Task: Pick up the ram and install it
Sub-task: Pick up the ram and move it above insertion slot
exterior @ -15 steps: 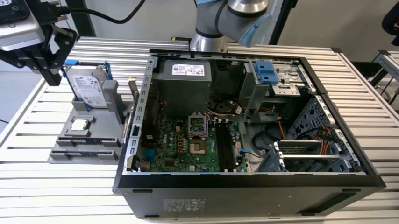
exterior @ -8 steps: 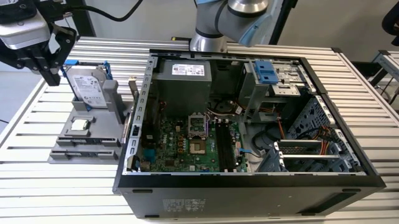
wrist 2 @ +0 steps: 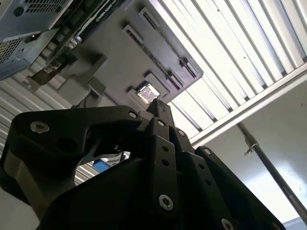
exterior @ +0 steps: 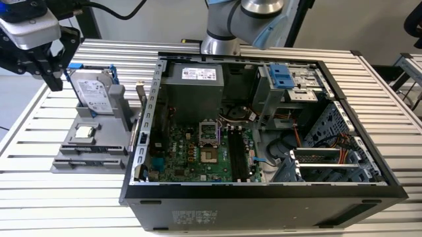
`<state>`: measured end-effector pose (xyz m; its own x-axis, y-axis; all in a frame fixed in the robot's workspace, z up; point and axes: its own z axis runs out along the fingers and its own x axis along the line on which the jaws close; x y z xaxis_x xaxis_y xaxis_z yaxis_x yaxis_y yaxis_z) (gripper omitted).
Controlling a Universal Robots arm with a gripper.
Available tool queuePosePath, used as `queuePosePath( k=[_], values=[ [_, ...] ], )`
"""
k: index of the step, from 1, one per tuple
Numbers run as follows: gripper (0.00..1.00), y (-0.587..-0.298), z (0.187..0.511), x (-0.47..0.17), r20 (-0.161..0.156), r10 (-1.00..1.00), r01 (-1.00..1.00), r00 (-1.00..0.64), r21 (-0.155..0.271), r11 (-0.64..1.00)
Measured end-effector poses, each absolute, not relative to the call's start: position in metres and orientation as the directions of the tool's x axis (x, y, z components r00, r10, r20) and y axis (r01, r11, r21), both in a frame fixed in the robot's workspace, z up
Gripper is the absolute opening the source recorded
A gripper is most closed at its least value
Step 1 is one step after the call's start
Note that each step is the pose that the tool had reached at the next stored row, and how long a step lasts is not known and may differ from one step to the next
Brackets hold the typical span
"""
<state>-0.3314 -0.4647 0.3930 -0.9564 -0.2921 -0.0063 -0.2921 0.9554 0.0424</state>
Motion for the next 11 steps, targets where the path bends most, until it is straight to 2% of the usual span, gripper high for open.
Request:
queuePosePath(
  k=[11],
  values=[
    [0.0, -0.4647, 0.3931, -0.3314, -0.006, -0.428, -0.428, -0.904, 0.041, 0.903]
  ],
)
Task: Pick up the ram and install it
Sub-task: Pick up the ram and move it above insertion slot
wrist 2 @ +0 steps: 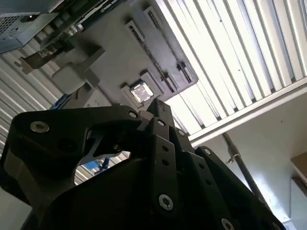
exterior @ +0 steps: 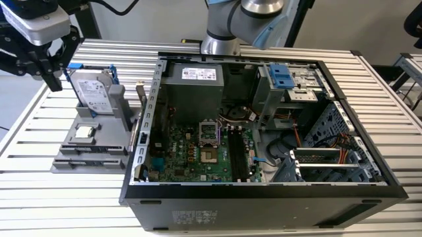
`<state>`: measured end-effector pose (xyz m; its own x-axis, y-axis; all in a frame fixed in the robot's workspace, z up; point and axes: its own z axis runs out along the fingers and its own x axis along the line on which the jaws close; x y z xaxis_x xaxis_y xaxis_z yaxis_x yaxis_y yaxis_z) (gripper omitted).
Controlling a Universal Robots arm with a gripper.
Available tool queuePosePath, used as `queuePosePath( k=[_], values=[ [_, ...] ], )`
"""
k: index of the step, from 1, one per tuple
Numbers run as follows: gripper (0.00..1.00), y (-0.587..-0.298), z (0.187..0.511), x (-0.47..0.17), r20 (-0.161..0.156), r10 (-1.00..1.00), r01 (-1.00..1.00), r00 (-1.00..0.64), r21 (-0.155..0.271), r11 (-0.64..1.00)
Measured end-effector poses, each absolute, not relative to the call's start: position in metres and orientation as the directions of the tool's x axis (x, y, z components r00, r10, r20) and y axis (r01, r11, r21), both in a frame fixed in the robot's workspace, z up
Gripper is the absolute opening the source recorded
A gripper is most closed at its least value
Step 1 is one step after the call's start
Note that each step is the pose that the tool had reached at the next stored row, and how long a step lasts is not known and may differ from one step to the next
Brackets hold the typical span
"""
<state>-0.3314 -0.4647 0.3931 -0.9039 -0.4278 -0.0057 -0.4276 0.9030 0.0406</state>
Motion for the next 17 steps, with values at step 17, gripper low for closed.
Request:
queuePosePath(
  k=[17],
  values=[
    [0.0, -0.4647, 0.3931, -0.3314, -0.003, -0.646, -0.645, -0.764, 0.037, 0.763]
  ],
)
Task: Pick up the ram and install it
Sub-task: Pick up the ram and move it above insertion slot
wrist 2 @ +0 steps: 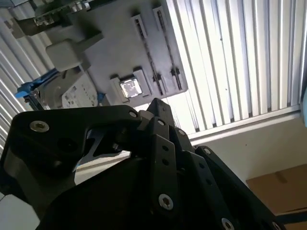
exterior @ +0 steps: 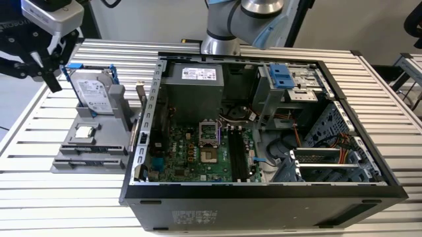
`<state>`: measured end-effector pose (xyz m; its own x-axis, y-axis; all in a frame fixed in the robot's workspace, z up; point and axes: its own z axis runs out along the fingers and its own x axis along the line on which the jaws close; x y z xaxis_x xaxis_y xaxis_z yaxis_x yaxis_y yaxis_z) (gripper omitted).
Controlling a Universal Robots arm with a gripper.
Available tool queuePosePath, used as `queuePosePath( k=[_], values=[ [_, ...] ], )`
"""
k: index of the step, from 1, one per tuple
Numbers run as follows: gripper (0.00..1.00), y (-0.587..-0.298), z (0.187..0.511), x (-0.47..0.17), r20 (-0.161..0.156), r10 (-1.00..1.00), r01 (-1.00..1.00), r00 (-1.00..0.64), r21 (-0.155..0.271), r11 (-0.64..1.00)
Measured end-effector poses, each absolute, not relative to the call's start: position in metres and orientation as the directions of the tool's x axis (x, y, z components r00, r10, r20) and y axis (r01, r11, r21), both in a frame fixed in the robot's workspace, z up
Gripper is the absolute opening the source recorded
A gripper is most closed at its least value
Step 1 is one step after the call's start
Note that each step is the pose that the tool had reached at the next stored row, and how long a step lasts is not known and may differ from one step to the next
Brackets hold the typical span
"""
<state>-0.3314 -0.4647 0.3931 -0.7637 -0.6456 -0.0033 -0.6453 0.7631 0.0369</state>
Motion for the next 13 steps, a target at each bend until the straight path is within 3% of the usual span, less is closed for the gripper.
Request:
queuePosePath(
  k=[13],
  values=[
    [0.0, -0.4648, 0.3931, -0.3314, -0.001, -0.776, -0.776, -0.63, 0.034, 0.63]
  ],
)
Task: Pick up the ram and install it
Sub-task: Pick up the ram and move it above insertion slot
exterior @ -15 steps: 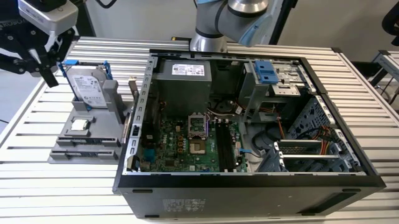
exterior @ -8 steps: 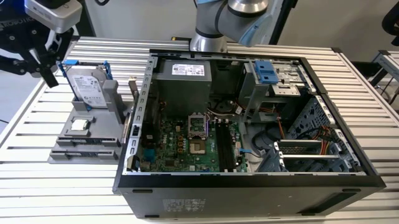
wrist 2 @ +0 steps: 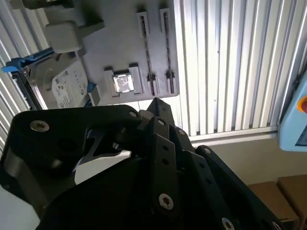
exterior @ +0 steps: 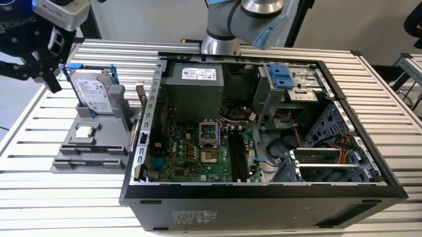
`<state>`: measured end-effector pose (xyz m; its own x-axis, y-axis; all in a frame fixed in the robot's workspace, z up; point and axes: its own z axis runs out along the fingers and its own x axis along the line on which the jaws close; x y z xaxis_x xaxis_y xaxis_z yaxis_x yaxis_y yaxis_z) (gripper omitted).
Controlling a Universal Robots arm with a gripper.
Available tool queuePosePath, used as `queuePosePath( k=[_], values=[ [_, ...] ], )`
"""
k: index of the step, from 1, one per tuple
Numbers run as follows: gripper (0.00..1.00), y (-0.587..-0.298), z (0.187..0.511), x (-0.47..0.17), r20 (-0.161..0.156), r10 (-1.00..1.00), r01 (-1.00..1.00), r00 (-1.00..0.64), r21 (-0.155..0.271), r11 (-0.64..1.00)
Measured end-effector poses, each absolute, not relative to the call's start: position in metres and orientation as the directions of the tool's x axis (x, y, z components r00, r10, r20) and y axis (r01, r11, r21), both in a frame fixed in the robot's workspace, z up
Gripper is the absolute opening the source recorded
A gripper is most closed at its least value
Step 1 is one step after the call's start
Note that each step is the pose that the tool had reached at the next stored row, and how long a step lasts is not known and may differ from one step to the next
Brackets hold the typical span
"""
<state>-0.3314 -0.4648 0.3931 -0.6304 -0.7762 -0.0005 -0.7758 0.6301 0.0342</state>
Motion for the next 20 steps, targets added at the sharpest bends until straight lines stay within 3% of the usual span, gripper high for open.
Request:
queuePosePath(
  k=[20],
  values=[
    [0.0, -0.4647, 0.3931, -0.3313, -0.012, -0.887, -0.887, -0.463, 0.013, 0.462]
  ],
)
